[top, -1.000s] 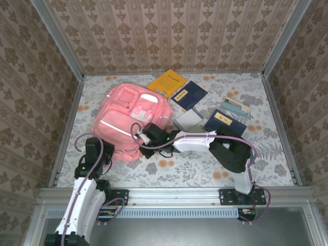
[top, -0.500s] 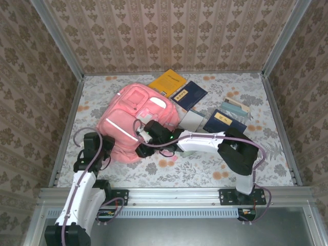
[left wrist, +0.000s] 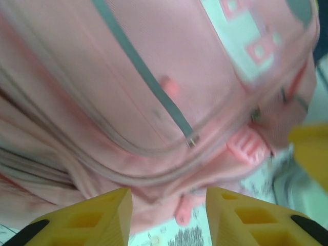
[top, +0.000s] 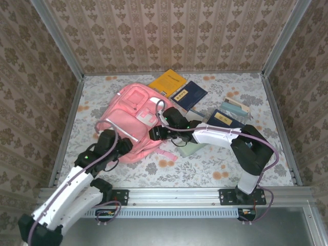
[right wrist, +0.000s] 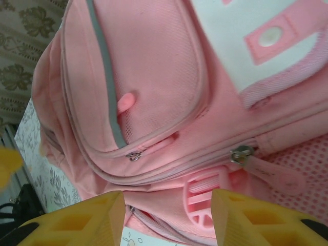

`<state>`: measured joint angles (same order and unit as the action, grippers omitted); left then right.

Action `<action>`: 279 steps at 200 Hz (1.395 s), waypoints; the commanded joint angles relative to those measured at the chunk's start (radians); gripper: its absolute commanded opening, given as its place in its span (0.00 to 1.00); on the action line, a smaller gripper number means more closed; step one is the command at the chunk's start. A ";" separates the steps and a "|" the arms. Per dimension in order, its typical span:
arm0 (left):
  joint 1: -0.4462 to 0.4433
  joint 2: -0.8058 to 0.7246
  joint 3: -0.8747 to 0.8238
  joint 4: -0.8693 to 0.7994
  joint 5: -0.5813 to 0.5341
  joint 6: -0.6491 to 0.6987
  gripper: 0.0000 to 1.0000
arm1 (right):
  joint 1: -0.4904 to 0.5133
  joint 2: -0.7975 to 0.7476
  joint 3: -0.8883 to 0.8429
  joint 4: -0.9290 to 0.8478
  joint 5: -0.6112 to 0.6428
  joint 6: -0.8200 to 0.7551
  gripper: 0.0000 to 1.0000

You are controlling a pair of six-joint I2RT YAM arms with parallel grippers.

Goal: Pack books, pencil case, and school supplies into a backpack

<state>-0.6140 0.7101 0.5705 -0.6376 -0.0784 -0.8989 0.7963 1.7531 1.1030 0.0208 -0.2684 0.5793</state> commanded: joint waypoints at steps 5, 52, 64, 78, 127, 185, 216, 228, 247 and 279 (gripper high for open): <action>-0.191 0.153 0.059 -0.024 -0.110 0.065 0.37 | -0.022 -0.026 -0.015 0.021 0.008 0.065 0.47; -0.297 0.412 0.113 0.004 -0.145 0.113 0.34 | -0.037 -0.059 -0.040 0.019 0.019 0.067 0.47; -0.295 0.437 0.115 0.013 -0.149 0.122 0.34 | -0.036 -0.067 -0.046 0.019 0.021 0.068 0.47; -0.290 0.458 0.118 0.010 -0.156 0.122 0.34 | -0.036 -0.074 -0.054 0.021 0.024 0.071 0.47; -0.211 0.484 0.075 0.110 -0.042 0.131 0.33 | -0.037 -0.076 -0.061 0.028 0.019 0.082 0.47; -0.152 0.482 0.041 0.164 0.040 0.140 0.28 | -0.036 -0.069 -0.066 0.034 0.014 0.085 0.47; -0.173 0.500 0.071 0.116 0.011 0.178 0.28 | -0.036 -0.056 -0.059 0.032 0.003 0.090 0.47; -0.191 0.518 0.085 0.086 -0.013 0.197 0.28 | -0.037 -0.053 -0.056 0.031 0.001 0.091 0.47; -0.198 0.557 0.103 0.047 -0.031 0.234 0.24 | -0.036 -0.049 -0.057 0.035 0.000 0.093 0.47; -0.214 0.619 0.150 0.003 -0.067 0.278 0.25 | -0.036 -0.045 -0.055 0.034 -0.003 0.097 0.47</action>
<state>-0.8135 1.2915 0.6720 -0.5610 -0.0937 -0.6880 0.7624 1.7035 1.0515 0.0463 -0.2626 0.6598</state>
